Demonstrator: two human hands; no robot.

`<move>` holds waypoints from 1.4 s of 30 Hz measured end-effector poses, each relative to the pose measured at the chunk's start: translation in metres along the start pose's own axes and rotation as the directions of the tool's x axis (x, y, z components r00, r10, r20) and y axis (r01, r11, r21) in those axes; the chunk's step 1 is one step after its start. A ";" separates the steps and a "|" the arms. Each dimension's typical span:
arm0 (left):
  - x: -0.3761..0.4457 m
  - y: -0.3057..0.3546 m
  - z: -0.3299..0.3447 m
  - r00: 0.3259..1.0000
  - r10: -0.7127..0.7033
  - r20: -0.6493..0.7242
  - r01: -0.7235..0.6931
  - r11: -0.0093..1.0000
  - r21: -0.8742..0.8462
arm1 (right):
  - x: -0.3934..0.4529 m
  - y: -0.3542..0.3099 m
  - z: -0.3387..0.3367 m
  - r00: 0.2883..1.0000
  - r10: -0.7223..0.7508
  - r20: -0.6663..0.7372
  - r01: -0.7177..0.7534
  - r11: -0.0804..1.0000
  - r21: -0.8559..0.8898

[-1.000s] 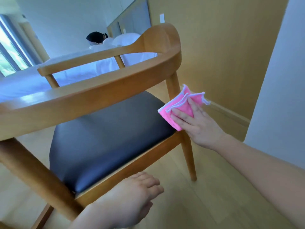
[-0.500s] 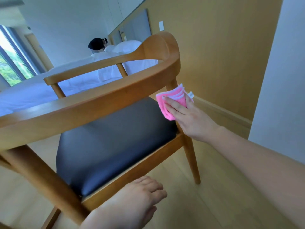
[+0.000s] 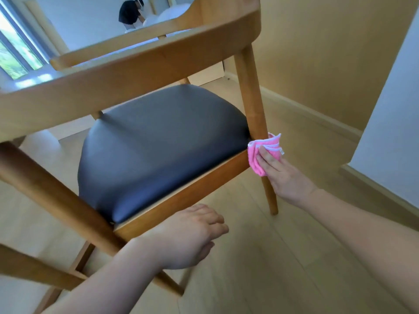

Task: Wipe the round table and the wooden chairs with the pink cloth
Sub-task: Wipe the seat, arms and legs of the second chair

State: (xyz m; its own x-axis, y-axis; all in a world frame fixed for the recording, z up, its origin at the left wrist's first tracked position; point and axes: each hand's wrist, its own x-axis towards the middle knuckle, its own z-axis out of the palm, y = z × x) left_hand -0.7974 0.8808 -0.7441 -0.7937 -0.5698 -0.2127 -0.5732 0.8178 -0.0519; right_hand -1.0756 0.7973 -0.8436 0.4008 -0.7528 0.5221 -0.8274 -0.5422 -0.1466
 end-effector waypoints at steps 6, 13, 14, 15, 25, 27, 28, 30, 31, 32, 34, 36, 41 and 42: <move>0.000 0.002 0.002 1.000 0.002 0.000 -0.002 1.000 0.000 | -0.018 0.016 0.013 0.985 -0.059 0.163 0.066 0.997 -0.037; -0.001 -0.002 0.005 0.999 0.029 -0.026 -0.029 1.000 0.007 | -0.028 0.019 0.017 0.896 0.018 0.443 0.049 0.989 -0.140; -0.001 -0.001 0.004 0.999 0.029 -0.038 -0.028 1.000 0.006 | -0.026 0.016 0.013 0.893 0.030 0.450 0.041 0.988 -0.148; 0.000 -0.001 0.003 0.998 0.028 -0.055 -0.027 1.000 0.009 | -0.024 0.012 0.009 0.895 0.039 0.445 0.032 0.988 -0.150; 0.017 0.012 -0.019 0.913 -0.144 -0.382 0.097 0.985 -0.140 | -0.003 -0.042 -0.063 0.937 -0.274 0.218 0.276 0.961 0.022; 0.023 0.015 -0.022 0.901 -0.151 -0.407 0.089 0.982 -0.166 | 0.000 -0.053 -0.073 0.928 -0.321 0.191 0.304 0.946 0.117; 0.026 0.016 -0.022 0.897 -0.157 -0.413 0.090 0.980 -0.176 | 0.002 -0.057 -0.077 0.924 -0.339 0.177 0.315 0.937 0.151; 0.030 0.016 -0.023 0.879 -0.193 -0.435 0.105 0.970 -0.218 | 0.008 -0.062 -0.081 0.923 -0.361 0.136 0.337 0.926 0.172; 0.030 0.016 -0.023 0.864 -0.216 -0.455 0.111 0.963 -0.247 | 0.010 -0.063 -0.082 0.925 -0.360 0.122 0.338 0.926 0.168; 0.030 0.014 -0.025 0.846 -0.241 -0.476 0.115 0.954 -0.278 | 0.014 -0.063 -0.082 0.928 -0.353 0.117 0.332 0.929 0.164; 0.027 0.009 -0.028 0.822 -0.298 -0.486 0.135 0.930 -0.342 | 0.022 -0.065 -0.083 0.936 -0.329 0.124 0.309 0.938 0.160; 0.025 0.006 -0.036 0.825 -0.343 -0.449 0.160 0.904 -0.396 | 0.030 -0.070 -0.089 0.944 -0.309 0.117 0.290 0.944 0.156; 0.027 0.025 -0.091 0.865 -0.402 -0.301 0.178 0.805 -0.565 | 0.045 -0.078 -0.150 0.934 -0.153 0.322 0.086 0.974 0.211; 0.028 0.032 -0.108 0.872 -0.418 -0.255 0.190 0.769 -0.611 | 0.048 -0.079 -0.170 0.943 -0.139 0.301 0.080 0.976 0.201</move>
State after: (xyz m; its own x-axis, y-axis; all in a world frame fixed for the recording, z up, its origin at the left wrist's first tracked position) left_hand -0.8600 0.8817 -0.6469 -0.5046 -0.8592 0.0849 -0.7156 0.4712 0.5156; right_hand -1.0581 0.8675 -0.6646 0.6119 -0.7469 0.2602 -0.6966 -0.6647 -0.2700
